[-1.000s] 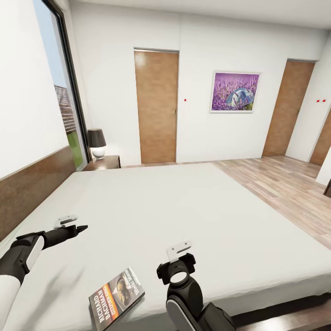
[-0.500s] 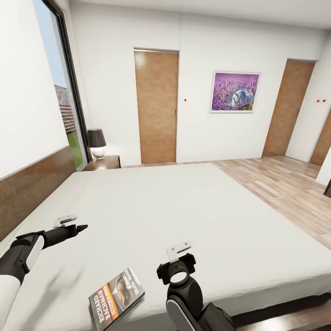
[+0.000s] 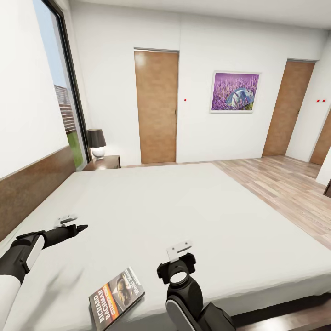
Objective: In the bedroom, move the book from the bed onto either nightstand, and place the two sandals side by side next to the bed.
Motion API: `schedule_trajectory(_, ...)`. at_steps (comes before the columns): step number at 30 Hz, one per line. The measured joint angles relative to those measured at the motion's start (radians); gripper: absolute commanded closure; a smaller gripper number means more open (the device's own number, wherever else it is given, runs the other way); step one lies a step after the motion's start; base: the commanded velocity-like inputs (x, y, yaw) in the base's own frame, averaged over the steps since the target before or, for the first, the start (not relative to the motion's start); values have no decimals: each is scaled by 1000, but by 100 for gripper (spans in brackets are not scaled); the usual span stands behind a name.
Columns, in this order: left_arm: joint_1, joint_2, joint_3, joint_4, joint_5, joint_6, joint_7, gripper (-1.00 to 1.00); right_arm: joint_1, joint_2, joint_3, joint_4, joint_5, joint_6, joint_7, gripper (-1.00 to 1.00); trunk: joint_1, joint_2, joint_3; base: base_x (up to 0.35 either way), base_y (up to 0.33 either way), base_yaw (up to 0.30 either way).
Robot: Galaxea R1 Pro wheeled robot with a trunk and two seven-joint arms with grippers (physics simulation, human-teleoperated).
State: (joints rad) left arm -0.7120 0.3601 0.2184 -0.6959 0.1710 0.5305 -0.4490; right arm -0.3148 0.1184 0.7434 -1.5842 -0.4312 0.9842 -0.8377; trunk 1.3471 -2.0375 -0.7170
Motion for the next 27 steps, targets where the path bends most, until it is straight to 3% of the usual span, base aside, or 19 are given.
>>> schedule_trajectory(10, 1, 0, 0, -1, -1, 4, 0, -100, 43, 4, 1, -1, -5, -3, -128, -100, 0, 0, 0, 0, 0, 0)
schedule_trajectory(16, 1, 0, -1, -2, -1, 18, -2, -100, 96, 8, 6, -1, -6, -1, -148, -100, 0, 0, 0, 0, 0, 0)
schedule_trajectory(23, 1, 1, -2, -10, -1, 41, -5, -100, 208, 5, 5, -2, -5, -2, -166, -100, 0, 0, 0, 0, 0, 0)
schedule_trajectory(27, 1, 1, -3, -22, -2, 44, -6, -100, 230, 5, -6, -3, -4, -3, -172, -100, 0, 0, 0, 0, 0, 0)
